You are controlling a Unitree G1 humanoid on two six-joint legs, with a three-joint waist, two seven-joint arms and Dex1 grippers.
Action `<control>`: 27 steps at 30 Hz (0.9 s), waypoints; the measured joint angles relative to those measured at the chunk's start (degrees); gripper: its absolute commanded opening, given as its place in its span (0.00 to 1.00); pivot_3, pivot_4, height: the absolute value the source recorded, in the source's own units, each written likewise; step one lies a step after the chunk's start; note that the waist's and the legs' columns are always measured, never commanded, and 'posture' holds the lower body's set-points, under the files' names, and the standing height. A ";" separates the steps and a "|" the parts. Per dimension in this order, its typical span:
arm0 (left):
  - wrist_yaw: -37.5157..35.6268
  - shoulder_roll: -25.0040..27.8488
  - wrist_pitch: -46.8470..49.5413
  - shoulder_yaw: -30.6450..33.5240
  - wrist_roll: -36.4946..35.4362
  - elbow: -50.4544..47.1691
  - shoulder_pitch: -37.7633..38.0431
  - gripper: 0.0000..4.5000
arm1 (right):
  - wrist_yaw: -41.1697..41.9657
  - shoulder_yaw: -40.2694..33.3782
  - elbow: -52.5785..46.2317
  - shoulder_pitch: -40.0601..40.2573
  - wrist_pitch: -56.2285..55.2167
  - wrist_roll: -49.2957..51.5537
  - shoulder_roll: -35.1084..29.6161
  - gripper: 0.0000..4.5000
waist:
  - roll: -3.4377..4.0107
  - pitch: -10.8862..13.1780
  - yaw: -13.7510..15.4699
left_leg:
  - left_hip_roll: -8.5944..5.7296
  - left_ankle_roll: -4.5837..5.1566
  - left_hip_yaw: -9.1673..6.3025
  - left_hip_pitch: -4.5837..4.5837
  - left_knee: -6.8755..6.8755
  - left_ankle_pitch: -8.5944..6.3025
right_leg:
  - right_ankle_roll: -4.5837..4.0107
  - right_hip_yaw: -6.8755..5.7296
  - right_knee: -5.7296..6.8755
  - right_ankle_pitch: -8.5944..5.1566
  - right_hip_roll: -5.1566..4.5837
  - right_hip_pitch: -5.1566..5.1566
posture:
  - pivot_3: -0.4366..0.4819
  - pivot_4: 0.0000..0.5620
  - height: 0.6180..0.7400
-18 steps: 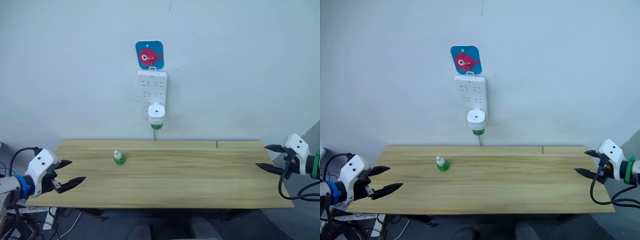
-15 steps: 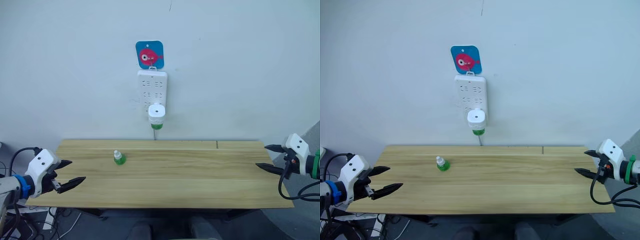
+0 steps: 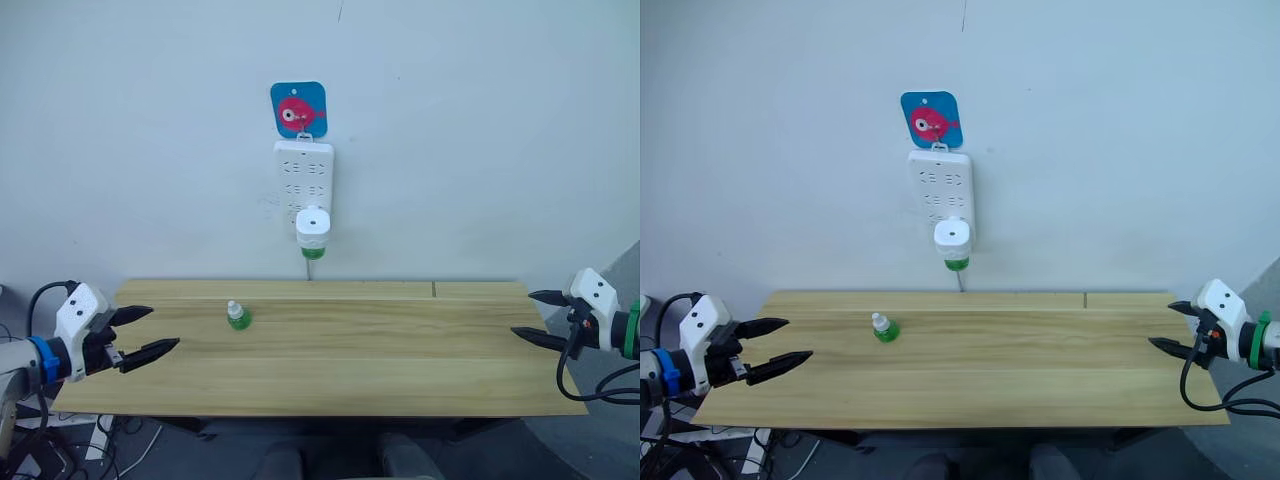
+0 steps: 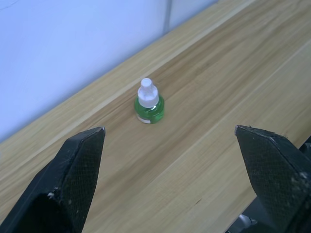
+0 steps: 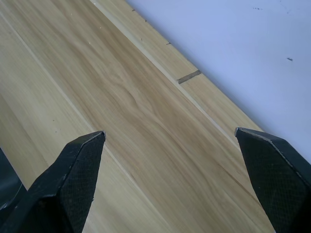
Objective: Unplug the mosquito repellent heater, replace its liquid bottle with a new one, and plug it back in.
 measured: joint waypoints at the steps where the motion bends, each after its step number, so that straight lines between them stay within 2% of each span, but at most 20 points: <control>1: -0.31 0.17 -0.27 0.00 0.13 0.71 -0.14 1.00 | 0.06 -0.02 0.00 0.00 0.21 0.35 0.01 0.99 | 0.00 0.00 0.00 | 0.00 0.00 0.00 0.00 0.00 0.00 | 0.00 0.00 0.00 0.00 0.00 0.00 | 0.56 0.11 0.75; 7: -1.03 0.25 -2.11 0.00 0.63 2.98 -0.90 1.00 | -0.26 -0.60 -1.82 1.04 1.66 2.00 0.04 0.99 | 0.00 0.00 0.02 | 0.00 0.00 -0.01 -0.01 0.00 0.00 | 0.00 -0.01 0.00 0.00 0.00 0.00 | 0.53 0.11 0.75; 14: -0.06 -0.96 -1.54 0.02 -0.28 3.71 -3.50 1.00 | -2.68 -1.93 -6.51 5.09 1.65 2.13 1.65 0.99 | -0.01 0.04 -0.20 | 0.00 0.00 -0.01 -0.03 0.02 0.00 | 0.00 0.00 0.00 0.00 0.01 -0.01 | 0.47 0.16 0.75; 23: 2.96 -2.00 9.69 -2.20 -3.72 -2.53 -12.89 1.00 | -9.82 -4.06 -32.33 12.64 10.87 8.40 7.20 0.99 | -0.17 0.69 -1.66 | -0.01 -0.01 -0.13 -0.14 0.15 0.00 | 0.02 -0.04 0.01 0.00 0.03 0.02 | 0.38 0.21 0.75; 27: 3.64 -2.43 12.76 -6.32 -3.79 -2.66 -19.83 1.00 | -17.33 -2.69 -43.37 10.92 18.68 10.67 10.80 0.99 | -0.45 1.04 -2.86 | 0.00 -0.01 -0.25 -0.18 0.20 0.00 | 0.03 -0.14 0.02 0.01 0.04 0.03 | 0.35 0.22 0.75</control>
